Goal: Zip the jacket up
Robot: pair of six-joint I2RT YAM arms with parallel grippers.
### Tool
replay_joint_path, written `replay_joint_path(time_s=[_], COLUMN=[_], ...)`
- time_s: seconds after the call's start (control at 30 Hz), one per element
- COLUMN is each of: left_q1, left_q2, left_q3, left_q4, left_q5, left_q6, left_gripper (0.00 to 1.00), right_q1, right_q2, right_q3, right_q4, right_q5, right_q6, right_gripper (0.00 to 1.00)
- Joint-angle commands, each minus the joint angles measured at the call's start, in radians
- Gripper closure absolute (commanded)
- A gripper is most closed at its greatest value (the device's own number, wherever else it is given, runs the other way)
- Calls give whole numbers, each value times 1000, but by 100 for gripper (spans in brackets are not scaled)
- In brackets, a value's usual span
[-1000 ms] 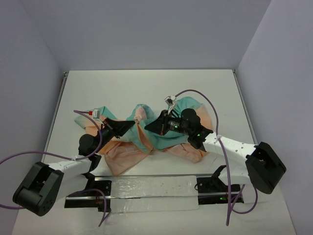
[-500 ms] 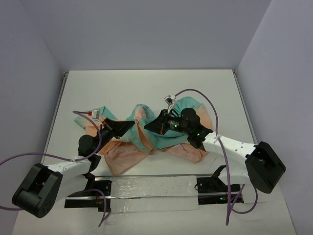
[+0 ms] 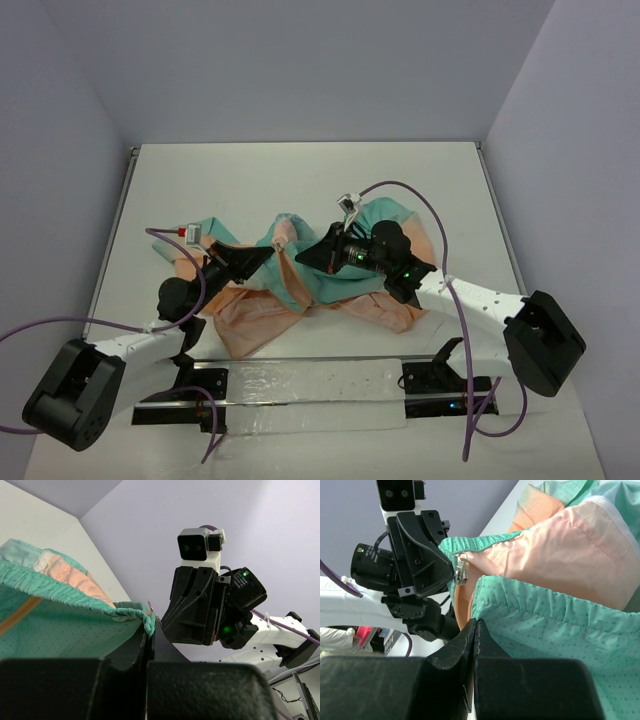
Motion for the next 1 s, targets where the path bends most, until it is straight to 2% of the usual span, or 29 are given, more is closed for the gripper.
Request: replay_joint_path(time_s=[0.0, 0.97], left_q1=[-4, -3], left_q2=[-5, -26], left_q3=[0, 6], left_q4=[416, 394], left_q5=[-8, -8], left_q6=[16, 22], left_gripper=[100, 100], right_q1=[11, 10], right_q2=[-46, -30], right_q3=[24, 21], right_q4=[70, 102], right_q5=[13, -22], right_q6=[9, 24], right_gripper=[100, 100])
